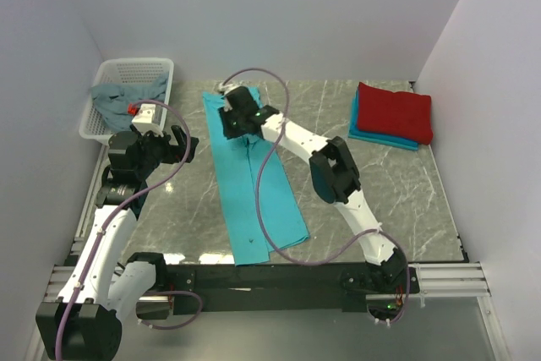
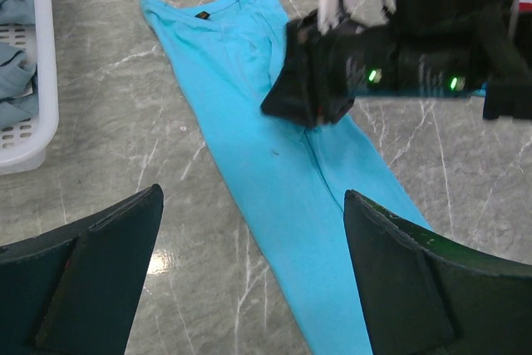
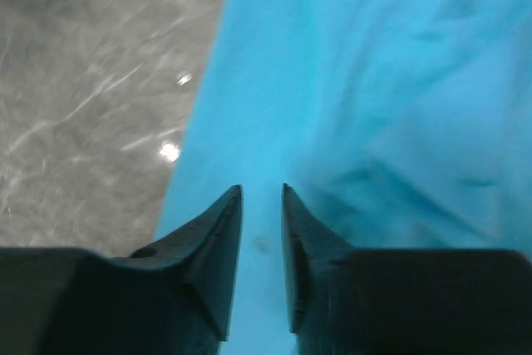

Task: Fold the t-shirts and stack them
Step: Fold the tshirt

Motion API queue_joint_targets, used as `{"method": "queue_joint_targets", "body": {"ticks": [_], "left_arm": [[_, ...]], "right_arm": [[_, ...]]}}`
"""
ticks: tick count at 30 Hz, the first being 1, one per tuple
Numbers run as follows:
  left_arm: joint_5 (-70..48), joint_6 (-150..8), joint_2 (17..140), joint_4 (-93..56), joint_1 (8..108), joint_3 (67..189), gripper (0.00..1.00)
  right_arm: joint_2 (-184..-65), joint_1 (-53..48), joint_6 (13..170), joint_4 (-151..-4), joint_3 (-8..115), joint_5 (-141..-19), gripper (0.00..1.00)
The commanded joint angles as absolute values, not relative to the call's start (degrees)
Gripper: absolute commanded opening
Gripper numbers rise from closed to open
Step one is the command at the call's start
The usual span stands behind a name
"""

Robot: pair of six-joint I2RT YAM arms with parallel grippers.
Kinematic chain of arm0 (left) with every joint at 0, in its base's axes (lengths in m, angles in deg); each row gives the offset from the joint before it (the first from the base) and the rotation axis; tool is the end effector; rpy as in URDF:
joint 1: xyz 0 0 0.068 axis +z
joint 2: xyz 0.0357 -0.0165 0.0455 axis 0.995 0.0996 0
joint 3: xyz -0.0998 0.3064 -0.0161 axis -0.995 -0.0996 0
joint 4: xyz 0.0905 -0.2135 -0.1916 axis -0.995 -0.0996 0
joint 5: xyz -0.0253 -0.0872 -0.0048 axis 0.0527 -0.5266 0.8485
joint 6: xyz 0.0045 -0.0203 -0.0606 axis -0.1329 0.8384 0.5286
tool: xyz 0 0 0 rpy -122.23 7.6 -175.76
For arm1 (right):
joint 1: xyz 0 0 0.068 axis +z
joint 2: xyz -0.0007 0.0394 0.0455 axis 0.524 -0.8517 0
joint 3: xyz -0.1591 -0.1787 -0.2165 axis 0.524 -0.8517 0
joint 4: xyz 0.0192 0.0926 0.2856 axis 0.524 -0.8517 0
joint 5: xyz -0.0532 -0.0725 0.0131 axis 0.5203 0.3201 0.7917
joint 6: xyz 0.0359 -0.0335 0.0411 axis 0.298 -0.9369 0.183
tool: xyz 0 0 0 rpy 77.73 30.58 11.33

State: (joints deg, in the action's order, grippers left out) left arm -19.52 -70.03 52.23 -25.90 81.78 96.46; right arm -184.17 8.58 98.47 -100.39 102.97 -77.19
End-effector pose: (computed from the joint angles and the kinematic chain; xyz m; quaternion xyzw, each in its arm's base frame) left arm 0.2241 -0.0240 0.3411 0.0201 0.7826 -0.1945 0.5911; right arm 0.4956 0.4238 0.2143 -0.2238 0.8748 0.2264 0.3653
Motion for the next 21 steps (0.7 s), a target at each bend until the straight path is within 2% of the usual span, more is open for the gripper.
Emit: {"method": "queue_joint_targets", "body": {"ticks": [1,6,9,12,13,14,16,18,21], "left_arm": [[-20.98,-70.74,51.0,-24.69,81.82,97.37,0.95],[-20.9,-70.74,50.74,-24.78,81.82,97.37,0.95],[-20.9,-70.56,50.65,-24.69,81.82,97.28,0.95],[-21.16,-70.65,50.65,-24.43,81.82,97.28,0.95],[-21.33,-70.48,50.74,-24.6,81.82,97.37,0.95],[-21.42,-70.56,50.74,-24.43,81.82,97.37,0.95],[-22.3,-70.65,51.0,-24.51,81.82,97.37,0.95],[-24.57,-71.09,51.44,-23.55,81.82,97.02,0.95],[-34.32,-71.27,53.63,-21.18,80.6,96.14,0.94]], "right_arm": [[-180.22,11.64,89.47,-101.57,106.23,-70.64,0.38],[-177.15,11.2,86.83,-101.32,103.78,-72.39,0.39],[-174.16,8.05,86.38,-100.18,101.32,-75.72,0.35],[-173.28,4.19,86.99,-99.3,100.61,-78.54,0.21],[-173.54,3.3,87.26,-99.38,101.13,-78.98,0.12],[-174.67,2.42,87.52,-100.08,102.09,-81.16,0.1],[-176.08,0.48,85.78,-102.45,104.12,-84.51,0.09],[-175.65,-0.92,81.49,-104.29,102.64,-93.97,0.12],[-171.45,-1.54,70.77,-108.86,96.87,-102.7,0.16]]}}
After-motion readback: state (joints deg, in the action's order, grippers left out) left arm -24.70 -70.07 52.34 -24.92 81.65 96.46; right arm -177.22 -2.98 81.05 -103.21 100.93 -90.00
